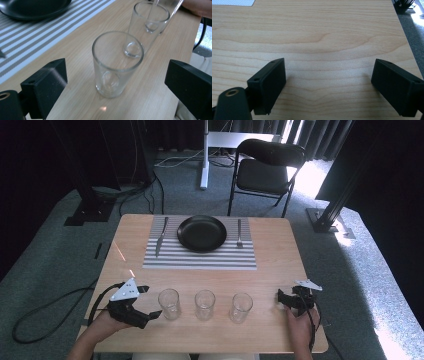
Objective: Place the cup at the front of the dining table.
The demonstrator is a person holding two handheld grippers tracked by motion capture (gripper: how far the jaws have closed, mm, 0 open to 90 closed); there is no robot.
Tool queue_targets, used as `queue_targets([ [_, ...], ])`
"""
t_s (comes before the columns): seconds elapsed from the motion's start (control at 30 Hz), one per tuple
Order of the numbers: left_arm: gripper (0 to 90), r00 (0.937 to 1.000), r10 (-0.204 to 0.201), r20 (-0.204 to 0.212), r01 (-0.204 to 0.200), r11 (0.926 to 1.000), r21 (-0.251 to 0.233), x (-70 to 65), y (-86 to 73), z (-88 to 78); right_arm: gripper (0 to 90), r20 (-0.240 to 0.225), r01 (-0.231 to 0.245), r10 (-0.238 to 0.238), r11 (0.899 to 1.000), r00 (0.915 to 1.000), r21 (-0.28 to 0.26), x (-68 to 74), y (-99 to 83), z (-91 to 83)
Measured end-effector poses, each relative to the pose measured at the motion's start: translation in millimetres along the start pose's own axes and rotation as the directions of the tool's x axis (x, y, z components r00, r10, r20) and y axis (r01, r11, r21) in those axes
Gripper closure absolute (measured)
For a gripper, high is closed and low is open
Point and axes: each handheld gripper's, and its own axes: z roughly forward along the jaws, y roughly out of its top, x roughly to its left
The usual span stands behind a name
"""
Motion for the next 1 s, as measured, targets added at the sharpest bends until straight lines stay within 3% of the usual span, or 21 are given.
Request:
queue_targets([
  [0.8,4.8,0.9962,0.054,0.067,-0.056,0.9981,0.024,-11.2,28.4,25.4,11.8,0.0,0.0,0.0,1.0,1.0,0.0,0.0,0.0,0.0],
  [1.0,4.8,0.9957,0.047,0.08,-0.05,0.9981,0.036,-10.1,33.2,31.5,11.8,0.0,0.0,0.0,1.0,1.0,0.0,0.0,0.0,0.0],
])
